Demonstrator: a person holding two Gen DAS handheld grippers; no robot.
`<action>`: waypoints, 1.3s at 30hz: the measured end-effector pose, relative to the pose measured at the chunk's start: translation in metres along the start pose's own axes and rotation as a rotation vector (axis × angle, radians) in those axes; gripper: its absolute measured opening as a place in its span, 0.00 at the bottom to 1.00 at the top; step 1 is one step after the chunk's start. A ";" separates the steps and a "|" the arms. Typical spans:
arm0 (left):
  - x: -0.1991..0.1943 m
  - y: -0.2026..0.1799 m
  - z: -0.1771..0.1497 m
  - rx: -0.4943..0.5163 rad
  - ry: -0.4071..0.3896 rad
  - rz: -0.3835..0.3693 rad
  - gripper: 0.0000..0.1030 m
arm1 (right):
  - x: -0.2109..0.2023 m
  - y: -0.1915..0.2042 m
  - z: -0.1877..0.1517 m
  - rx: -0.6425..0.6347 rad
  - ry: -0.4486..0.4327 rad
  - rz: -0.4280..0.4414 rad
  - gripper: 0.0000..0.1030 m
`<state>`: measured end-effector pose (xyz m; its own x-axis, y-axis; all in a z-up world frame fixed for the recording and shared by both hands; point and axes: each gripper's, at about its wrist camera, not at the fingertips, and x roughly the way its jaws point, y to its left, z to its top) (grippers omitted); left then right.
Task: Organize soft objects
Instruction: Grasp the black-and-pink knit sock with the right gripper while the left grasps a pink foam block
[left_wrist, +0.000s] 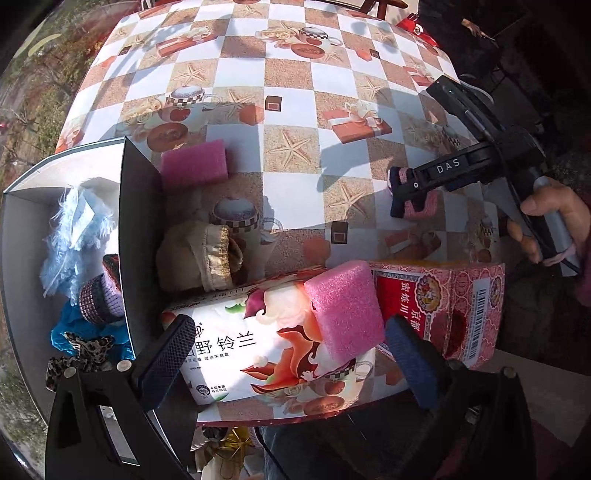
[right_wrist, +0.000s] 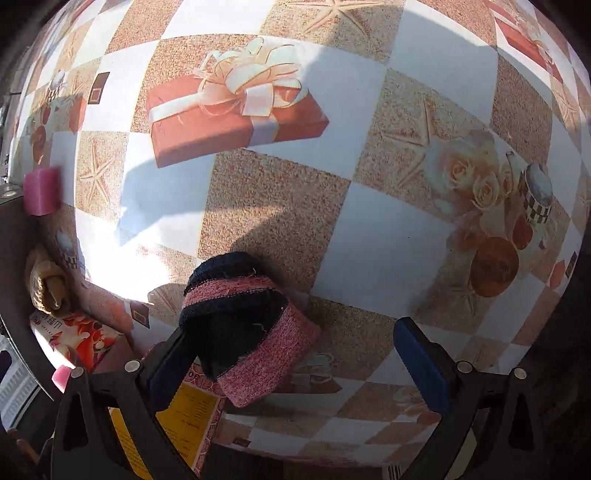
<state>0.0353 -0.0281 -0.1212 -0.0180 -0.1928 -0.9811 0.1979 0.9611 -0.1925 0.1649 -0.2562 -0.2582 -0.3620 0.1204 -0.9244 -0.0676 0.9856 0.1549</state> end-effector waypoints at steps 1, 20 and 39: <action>0.001 0.001 -0.001 0.005 0.004 0.006 1.00 | -0.002 -0.004 -0.005 0.009 -0.007 0.043 1.00; 0.044 -0.024 0.008 0.348 0.078 0.234 1.00 | -0.028 -0.044 -0.082 0.119 -0.063 0.189 1.00; 0.053 -0.009 0.090 0.058 0.211 0.034 1.00 | 0.008 0.006 -0.035 0.049 -0.132 0.030 1.00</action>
<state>0.1204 -0.0646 -0.1692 -0.2133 -0.1086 -0.9709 0.2581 0.9522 -0.1632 0.1294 -0.2533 -0.2528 -0.2371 0.1610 -0.9581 -0.0118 0.9856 0.1685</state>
